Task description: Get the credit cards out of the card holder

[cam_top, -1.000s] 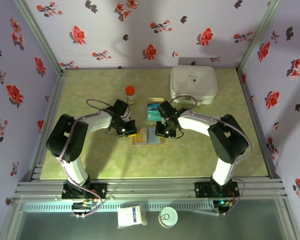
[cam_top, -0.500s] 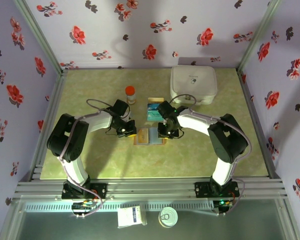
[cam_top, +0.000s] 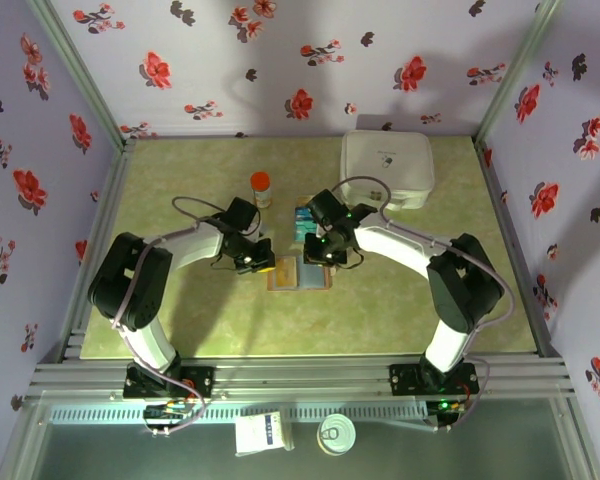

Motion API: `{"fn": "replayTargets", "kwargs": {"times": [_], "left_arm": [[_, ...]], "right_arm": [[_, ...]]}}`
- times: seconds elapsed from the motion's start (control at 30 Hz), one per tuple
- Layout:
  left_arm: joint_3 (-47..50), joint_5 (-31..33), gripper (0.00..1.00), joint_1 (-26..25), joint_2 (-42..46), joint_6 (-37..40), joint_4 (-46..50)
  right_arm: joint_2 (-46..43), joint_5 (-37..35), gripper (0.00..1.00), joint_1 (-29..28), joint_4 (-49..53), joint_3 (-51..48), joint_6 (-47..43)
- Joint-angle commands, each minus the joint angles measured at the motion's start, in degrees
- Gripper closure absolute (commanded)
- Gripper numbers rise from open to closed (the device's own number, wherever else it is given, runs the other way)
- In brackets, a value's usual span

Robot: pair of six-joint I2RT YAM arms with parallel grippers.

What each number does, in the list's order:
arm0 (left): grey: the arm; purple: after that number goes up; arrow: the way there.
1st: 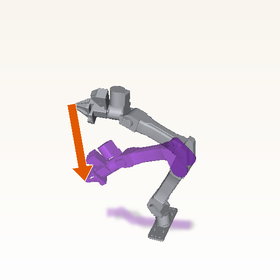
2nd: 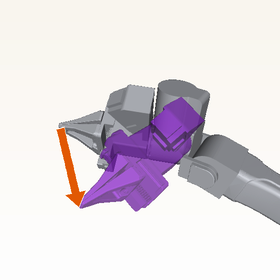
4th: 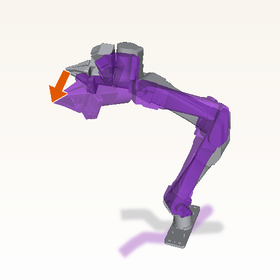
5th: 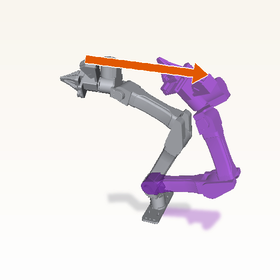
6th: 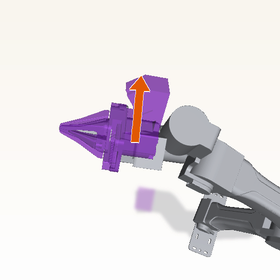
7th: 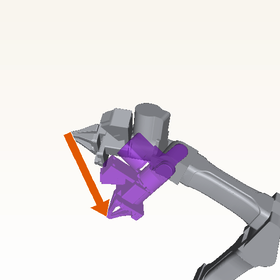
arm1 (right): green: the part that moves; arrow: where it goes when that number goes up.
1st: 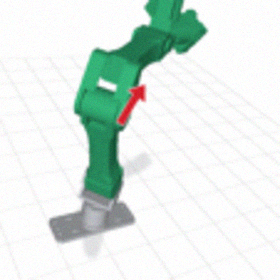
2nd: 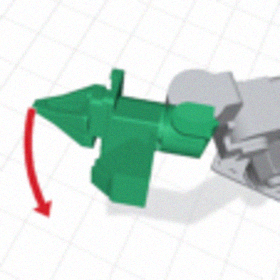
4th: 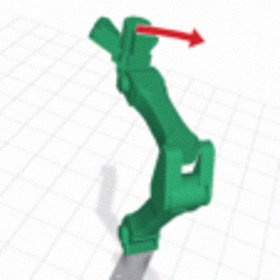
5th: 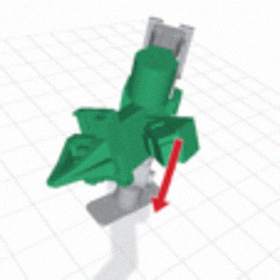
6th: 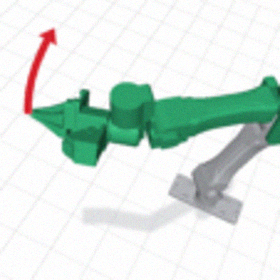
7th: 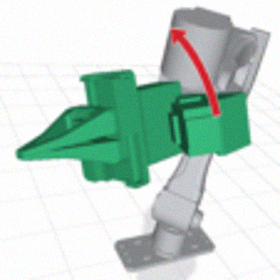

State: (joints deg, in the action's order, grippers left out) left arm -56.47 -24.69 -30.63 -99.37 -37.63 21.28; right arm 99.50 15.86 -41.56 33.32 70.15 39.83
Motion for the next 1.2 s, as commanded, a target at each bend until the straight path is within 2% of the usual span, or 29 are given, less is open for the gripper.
{"fn": "replayTargets", "kwargs": {"times": [0.0, 0.23, 0.53, 0.9, 1.17], "left_arm": [[-1.1, -1.4, 0.95, -1.2, -1.1, -1.3, -0.7], [0.6, -0.1, 0.95, -1.4, -2.4, -1.1, -1.1], [0.7, 1.2, 0.96, -1.4, -2.5, -0.6, -0.3], [-1.1, 1.1, 0.96, -1.4, 0.3, -0.9, 1.2], [-1.2, 1.4, 0.96, -1.4, -2.0, 0.1, 1.4]], "right_arm": [[2.4, 7.4, 0.83, -0.6, -7.7, -0.6, 3.8], [5.8, 8.0, 0.86, 0.0, -11.8, -4.4, 4.3], [7.6, 0.7, 0.88, 0.9, -7.4, -7.1, 0.9], [2.9, 6.0, 0.85, 0.9, -14.1, -7.9, 3.6], [5.0, 10.6, 0.81, 0.9, -19.5, -7.2, 5.8]]}}
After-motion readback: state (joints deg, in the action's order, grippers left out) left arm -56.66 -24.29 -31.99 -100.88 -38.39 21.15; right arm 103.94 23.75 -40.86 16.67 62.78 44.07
